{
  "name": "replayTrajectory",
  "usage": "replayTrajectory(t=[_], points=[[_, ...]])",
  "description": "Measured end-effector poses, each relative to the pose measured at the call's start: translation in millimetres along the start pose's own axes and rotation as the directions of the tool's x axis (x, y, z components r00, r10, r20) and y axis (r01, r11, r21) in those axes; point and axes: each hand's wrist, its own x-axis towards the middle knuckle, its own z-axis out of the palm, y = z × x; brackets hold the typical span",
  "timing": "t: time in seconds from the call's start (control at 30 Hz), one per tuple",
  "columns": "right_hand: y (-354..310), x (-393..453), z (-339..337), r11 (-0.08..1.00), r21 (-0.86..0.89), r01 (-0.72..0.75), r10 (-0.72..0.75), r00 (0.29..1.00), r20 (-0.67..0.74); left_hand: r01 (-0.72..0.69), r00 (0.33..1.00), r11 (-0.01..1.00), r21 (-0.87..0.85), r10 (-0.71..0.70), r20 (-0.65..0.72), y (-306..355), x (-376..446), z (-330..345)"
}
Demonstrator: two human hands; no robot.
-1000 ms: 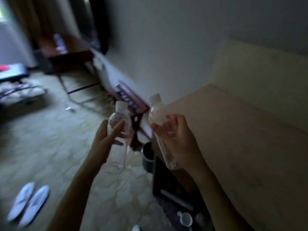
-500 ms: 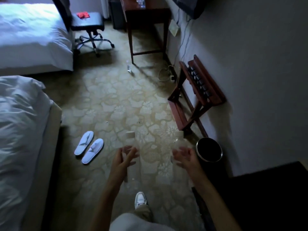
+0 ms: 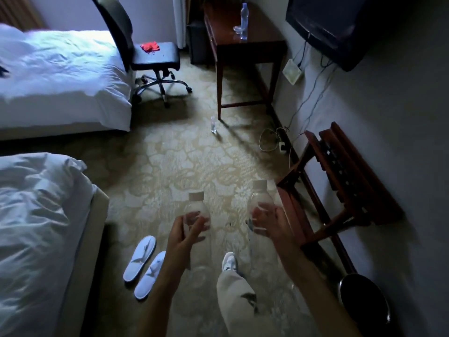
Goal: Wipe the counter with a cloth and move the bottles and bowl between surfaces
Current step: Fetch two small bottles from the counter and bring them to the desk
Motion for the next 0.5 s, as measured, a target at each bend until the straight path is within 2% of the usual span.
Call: replayTrajectory(t=[0.1, 0.33, 0.5], points=[[-19.5, 80.2, 35.7, 0.999, -0.033, 0.034, -0.033, 0.999, 0.036, -0.028, 0.999, 1.000, 0.012, 0.029, -0.021, 18.9, 86.7, -11.8], [-141.3, 254.6, 139.7, 0.985, -0.084, 0.149, -0.130, 0.973, 0.193, -0.149, 0.980, 0.989, -0.013, 0.146, -0.137, 120.9, 262.9, -71.0], [-169.9, 377.2, 200.2, 0.984, -0.116, 0.132, -0.098, 0.961, 0.258, -0.132, 0.965, 0.991, -0.017, 0.124, -0.230, 135.8, 387.5, -106.7]])
